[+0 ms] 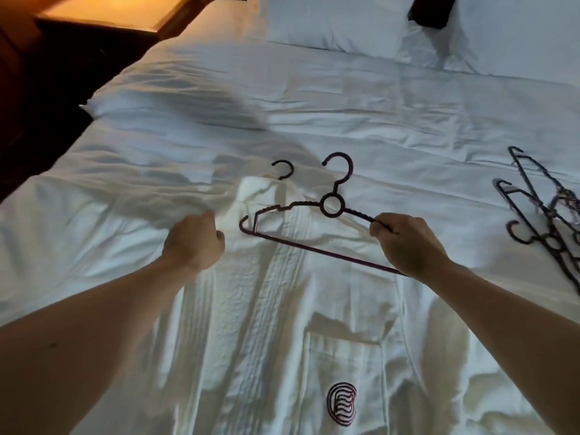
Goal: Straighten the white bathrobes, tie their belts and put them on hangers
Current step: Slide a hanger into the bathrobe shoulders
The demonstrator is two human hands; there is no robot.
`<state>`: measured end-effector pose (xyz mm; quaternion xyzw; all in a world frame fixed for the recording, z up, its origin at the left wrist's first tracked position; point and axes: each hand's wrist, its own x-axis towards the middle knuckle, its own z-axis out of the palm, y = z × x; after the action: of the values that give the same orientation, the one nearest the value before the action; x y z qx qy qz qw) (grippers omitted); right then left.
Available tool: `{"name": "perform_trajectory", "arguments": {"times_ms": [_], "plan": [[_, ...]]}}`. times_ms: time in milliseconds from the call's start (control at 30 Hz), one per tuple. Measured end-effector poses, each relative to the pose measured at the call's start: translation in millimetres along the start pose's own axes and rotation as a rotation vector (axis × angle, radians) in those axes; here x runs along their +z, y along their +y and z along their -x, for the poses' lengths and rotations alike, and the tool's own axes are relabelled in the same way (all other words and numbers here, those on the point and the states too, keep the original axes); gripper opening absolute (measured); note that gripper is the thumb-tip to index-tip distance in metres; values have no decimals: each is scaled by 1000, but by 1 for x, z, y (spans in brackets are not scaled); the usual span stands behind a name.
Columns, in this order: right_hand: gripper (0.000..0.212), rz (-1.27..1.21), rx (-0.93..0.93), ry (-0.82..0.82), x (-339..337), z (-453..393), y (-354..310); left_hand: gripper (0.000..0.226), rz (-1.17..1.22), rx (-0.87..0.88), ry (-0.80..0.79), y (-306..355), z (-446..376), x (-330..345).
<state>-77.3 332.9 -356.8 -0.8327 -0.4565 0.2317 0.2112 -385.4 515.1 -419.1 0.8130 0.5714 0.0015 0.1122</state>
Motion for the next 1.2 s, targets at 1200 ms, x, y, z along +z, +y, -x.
{"name": "perform_trajectory", "arguments": {"times_ms": [1200], "plan": [[33, 357, -940, 36, 55, -32, -32, 10, -103, 583, 41, 0, 5, 7]]}}
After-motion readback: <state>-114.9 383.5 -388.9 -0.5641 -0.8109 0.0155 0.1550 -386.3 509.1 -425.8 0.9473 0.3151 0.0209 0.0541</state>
